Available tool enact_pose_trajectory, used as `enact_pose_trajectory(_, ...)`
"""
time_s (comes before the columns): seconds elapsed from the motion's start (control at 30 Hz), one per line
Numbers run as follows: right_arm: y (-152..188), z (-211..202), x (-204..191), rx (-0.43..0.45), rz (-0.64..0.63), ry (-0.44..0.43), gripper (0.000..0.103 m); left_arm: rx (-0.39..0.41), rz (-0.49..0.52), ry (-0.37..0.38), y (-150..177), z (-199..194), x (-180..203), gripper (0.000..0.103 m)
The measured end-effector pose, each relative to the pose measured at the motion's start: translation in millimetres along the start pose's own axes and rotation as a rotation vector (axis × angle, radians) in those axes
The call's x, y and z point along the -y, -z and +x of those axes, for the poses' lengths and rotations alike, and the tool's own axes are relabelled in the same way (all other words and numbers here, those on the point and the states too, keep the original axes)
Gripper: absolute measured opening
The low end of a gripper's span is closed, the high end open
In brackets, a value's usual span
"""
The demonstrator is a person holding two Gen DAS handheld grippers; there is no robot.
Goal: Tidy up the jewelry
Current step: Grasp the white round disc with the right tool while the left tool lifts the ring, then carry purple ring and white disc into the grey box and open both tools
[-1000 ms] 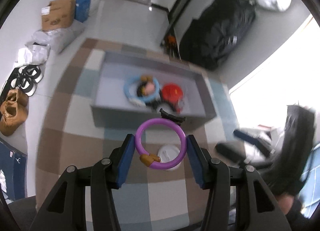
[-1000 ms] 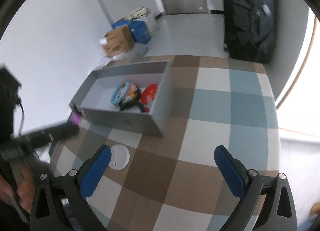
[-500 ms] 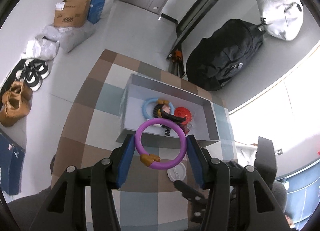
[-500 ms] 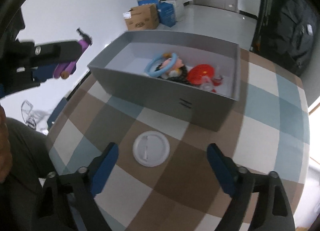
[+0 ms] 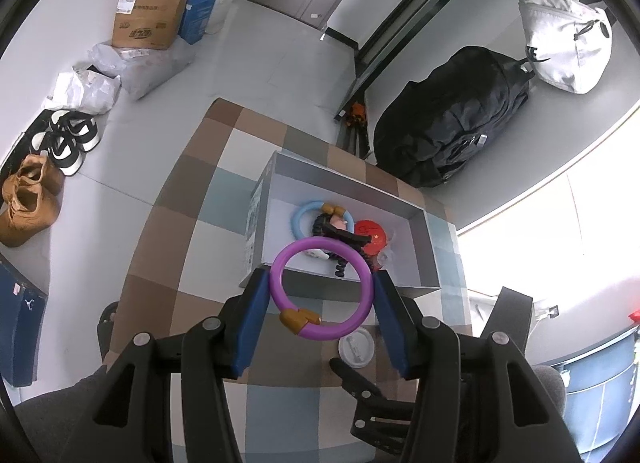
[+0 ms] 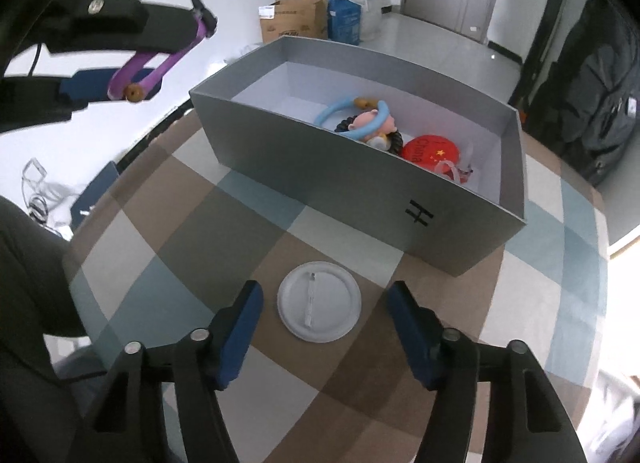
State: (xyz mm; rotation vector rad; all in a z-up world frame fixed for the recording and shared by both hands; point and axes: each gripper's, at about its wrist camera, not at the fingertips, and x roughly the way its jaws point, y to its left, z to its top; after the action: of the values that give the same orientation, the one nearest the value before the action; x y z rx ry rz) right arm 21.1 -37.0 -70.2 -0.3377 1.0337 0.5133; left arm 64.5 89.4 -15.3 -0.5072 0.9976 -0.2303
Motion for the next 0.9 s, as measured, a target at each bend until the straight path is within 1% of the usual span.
enact_pose_trajectory(0.07, 1.3, -0.7, -1.7, 0.003, -0.005, -0.007, 0.044, 0.001, 0.002, -0.002, -0.1, -0.3, 0.3, 0.047)
enact_pose_trajectory(0.1, 2.0, -1.5, -1.3, 0.004, -0.003, -0.015, 0.042, -0.001, 0.002, -0.003, -0.3, 0.0, 0.2, 0.047)
enact_pose_trajectory(0.23, 4.6, -2.8, 5.5, 0.004, 0.04, -0.07, 0.042, -0.002, -0.001, -0.008, -0.1, 0.2, -0.5, 0.047)
enact_pose_trajectory(0.43, 4.4, -7.5, 3.4, 0.014, 0.027, -0.083, 0.042, -0.001, -0.005, -0.018, 0.4, 1.2, -1.8, 0.047)
enact_pose_trajectory(0.6, 2.2, -13.7, 9.6, 0.04, 0.061, -0.114, 0.042, 0.008, -0.001, -0.015, 1.1, 0.0, 0.6, 0.047)
enact_pose_trajectory(0.73, -2.5, -23.8, 17.9, 0.076, 0.113, -0.172, 0.042, 0.023, 0.013, -0.021, 0.9, -0.9, 3.7, 0.047)
enact_pose_trajectory(0.9, -12.0, -40.3, 25.8, 0.145, 0.162, -0.262, 0.042, 0.044, 0.009, -0.023, -2.1, -2.4, 4.0, 0.047)
